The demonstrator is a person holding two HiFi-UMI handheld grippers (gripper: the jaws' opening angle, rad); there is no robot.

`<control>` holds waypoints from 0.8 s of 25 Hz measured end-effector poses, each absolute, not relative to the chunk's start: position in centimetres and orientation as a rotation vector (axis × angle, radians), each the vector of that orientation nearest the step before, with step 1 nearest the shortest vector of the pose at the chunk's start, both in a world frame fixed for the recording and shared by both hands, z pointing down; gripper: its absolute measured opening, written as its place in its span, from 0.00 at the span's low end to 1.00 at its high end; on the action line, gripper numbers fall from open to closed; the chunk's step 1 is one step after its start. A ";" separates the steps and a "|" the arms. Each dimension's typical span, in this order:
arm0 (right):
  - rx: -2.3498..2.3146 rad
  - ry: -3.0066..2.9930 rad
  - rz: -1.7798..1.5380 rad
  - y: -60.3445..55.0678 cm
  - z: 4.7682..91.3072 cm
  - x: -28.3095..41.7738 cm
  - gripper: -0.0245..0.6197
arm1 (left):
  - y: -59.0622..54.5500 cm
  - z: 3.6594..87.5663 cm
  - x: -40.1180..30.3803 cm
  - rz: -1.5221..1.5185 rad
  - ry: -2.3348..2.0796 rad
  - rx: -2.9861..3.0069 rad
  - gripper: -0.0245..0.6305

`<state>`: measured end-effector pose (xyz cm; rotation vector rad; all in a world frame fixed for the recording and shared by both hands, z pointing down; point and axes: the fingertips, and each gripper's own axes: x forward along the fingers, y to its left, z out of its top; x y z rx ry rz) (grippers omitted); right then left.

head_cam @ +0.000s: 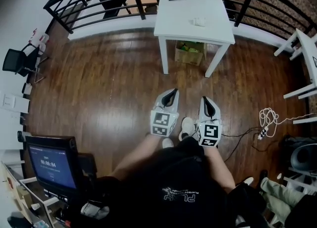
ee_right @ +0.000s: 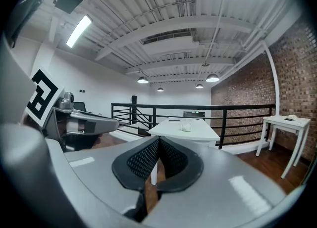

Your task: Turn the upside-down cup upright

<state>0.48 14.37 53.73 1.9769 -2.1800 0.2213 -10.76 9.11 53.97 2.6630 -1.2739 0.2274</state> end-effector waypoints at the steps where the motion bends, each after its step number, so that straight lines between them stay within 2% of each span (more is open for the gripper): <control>1: 1.969 -2.182 0.225 13.0 54.0 1.2 0.06 | 7.7 54.2 -10.2 0.235 -1.278 2.657 0.03; 20: 1.919 -2.220 0.241 3.4 54.1 6.6 0.06 | -1.1 54.0 -5.7 0.257 -1.353 2.623 0.03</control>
